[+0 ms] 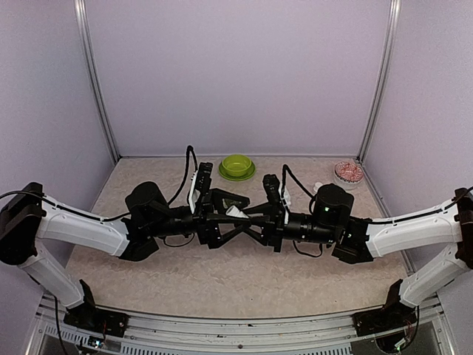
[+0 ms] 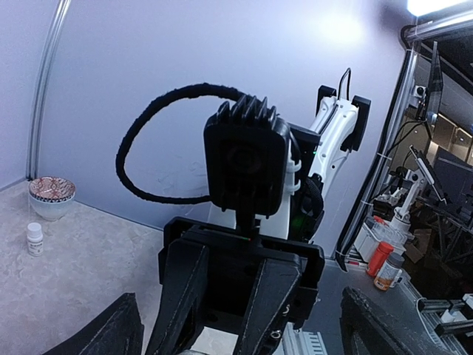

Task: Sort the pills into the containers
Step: Unscrew the lid of the pill bottle from the pill bottle.

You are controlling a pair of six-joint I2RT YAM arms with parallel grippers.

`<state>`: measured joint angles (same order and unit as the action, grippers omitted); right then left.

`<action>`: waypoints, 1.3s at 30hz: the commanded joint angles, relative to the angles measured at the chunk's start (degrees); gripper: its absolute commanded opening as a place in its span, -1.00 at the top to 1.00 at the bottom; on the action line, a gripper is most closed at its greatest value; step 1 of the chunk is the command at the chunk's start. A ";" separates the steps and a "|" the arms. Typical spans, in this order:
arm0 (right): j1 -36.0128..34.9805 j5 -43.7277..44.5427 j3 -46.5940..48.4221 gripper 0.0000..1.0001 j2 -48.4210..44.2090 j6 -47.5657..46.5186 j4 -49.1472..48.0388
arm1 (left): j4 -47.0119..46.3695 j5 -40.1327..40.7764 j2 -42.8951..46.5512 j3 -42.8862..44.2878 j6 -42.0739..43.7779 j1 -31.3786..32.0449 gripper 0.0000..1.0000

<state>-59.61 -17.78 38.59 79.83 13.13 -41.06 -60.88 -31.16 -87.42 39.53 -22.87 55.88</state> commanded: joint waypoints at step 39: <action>-0.44 9.47 -3.67 0.78 -2.91 0.91 -2.64 | -4.00 0.50 1.28 -2.50 -0.43 -0.20 -0.45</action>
<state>-60.18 -12.27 35.75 78.17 14.41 -43.20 -62.57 -29.47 -87.39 37.89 -22.90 55.66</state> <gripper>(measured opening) 0.262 0.737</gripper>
